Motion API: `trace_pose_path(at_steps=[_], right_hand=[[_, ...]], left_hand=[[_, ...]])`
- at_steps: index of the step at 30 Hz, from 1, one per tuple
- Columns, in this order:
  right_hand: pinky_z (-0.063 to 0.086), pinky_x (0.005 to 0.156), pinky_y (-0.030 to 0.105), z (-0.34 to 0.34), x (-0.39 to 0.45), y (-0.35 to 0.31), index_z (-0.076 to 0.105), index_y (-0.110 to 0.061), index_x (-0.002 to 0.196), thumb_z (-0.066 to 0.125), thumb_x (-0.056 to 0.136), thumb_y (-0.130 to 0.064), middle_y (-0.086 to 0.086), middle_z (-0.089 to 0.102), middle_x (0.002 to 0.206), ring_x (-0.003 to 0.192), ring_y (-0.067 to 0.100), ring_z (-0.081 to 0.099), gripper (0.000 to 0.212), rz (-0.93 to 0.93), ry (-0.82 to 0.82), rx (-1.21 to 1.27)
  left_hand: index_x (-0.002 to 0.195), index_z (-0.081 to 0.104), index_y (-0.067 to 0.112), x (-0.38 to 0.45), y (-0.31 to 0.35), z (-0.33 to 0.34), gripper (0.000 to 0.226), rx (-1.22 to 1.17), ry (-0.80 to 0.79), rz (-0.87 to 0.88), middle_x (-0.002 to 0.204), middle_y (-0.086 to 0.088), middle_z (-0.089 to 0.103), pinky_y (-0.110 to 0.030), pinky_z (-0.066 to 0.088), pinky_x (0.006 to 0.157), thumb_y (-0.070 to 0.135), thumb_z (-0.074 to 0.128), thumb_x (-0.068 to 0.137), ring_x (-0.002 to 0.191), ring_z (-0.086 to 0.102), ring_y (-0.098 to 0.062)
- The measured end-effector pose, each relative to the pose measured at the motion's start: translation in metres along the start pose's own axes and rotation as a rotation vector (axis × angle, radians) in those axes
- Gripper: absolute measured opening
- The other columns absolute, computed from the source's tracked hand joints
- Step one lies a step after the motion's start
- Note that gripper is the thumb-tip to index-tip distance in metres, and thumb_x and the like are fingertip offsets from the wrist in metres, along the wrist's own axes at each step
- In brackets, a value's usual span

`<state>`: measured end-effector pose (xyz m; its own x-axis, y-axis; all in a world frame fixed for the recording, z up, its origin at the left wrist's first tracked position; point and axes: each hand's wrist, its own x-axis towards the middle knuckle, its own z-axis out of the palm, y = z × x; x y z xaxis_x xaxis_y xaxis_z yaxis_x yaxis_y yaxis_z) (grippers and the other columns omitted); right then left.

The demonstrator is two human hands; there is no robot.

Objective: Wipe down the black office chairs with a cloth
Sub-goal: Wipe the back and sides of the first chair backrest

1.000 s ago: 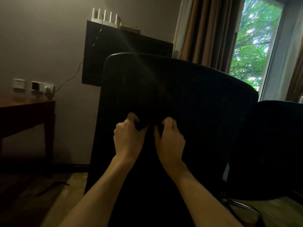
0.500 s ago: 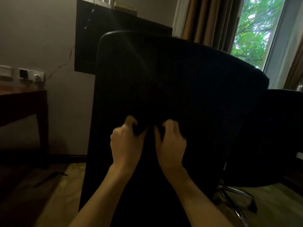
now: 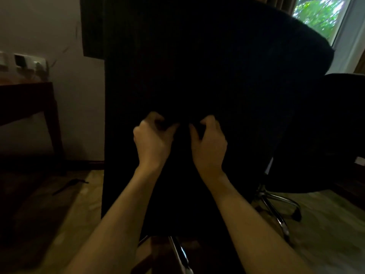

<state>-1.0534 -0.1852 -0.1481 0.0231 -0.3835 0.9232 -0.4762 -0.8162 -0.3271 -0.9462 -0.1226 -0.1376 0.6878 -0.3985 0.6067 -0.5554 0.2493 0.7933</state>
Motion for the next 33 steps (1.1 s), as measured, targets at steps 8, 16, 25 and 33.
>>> trace_pose_path(at_steps=[8,16,25,33], right_hand=[[0.036,0.048,0.024,0.038,-0.123,0.050,0.040,-0.018,0.092,0.048,0.095,-0.033,0.008,0.057,0.084,0.060,0.024,0.059,0.018,0.014,-0.096,-0.030],[0.039,0.053,0.023,0.049,-0.224,0.073,0.046,-0.016,0.097,0.071,0.085,-0.017,0.007,0.061,0.087,0.065,0.025,0.064,0.027,0.234,-0.351,-0.065],[0.031,0.066,-0.003,0.037,-0.116,0.039,0.056,0.001,0.090,0.060,0.092,-0.024,0.007,0.057,0.088,0.075,-0.006,0.038,0.026,0.160,0.008,0.146],[0.038,0.068,0.011,0.058,-0.230,0.076,0.046,-0.017,0.099,0.056,0.092,-0.025,0.006,0.056,0.094,0.082,0.000,0.048,0.014,0.305,-0.185,0.164]], left_hand=[[0.089,0.064,0.012,-0.086,-0.105,0.007,0.021,0.067,-0.033,-0.025,0.073,0.009,0.062,-0.012,0.049,0.060,0.027,0.077,0.081,0.068,0.061,-0.002],[0.099,0.069,0.002,-0.159,-0.179,0.009,0.017,0.120,-0.110,-0.265,0.088,-0.008,0.070,-0.007,0.041,0.060,0.005,0.073,0.083,0.087,0.068,-0.025],[0.085,0.061,0.017,-0.075,-0.097,0.006,0.019,-0.043,0.005,0.004,0.071,0.015,0.059,-0.010,0.047,0.058,0.018,0.079,0.081,0.068,0.057,0.010],[0.095,0.066,0.002,-0.155,-0.181,0.007,0.017,0.122,-0.078,-0.154,0.084,-0.003,0.068,-0.014,0.047,0.063,0.007,0.075,0.082,0.080,0.066,-0.018]])
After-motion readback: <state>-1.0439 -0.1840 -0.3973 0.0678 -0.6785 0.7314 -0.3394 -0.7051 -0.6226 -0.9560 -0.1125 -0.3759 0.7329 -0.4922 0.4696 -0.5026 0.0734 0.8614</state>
